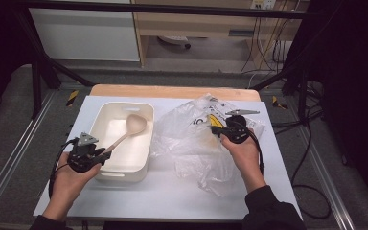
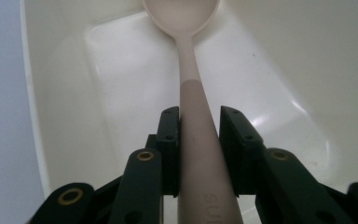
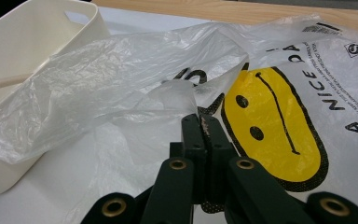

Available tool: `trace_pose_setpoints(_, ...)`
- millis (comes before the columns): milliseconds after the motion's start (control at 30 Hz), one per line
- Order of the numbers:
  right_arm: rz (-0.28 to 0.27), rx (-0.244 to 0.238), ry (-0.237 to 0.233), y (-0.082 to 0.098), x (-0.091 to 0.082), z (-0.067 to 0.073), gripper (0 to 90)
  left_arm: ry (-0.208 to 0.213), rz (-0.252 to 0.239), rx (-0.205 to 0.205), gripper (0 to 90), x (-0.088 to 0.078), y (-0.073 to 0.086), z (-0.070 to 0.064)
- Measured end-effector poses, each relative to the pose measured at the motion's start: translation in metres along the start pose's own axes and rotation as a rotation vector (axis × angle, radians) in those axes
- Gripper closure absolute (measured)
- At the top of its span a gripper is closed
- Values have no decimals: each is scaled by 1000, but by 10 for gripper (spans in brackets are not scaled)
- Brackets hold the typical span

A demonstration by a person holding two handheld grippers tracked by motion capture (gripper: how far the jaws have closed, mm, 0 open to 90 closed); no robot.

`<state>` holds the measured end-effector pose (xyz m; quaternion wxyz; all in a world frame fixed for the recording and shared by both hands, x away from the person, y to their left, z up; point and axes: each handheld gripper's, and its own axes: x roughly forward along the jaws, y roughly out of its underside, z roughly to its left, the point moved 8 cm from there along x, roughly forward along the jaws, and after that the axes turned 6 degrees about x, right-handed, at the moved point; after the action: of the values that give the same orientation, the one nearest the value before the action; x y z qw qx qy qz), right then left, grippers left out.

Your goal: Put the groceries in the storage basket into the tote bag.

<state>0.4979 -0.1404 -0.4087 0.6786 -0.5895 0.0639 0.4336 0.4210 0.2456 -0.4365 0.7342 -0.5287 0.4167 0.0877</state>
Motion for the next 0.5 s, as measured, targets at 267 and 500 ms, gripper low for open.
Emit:
trace_pose_setpoints(267,6,-7,0,0,1,3,900,1,-33,6,697,-6,-1,-2)
trace_pose_setpoints(500,1,-14,-4,0,0,2,900,-14,-106,-11,697,-21,-8,3)
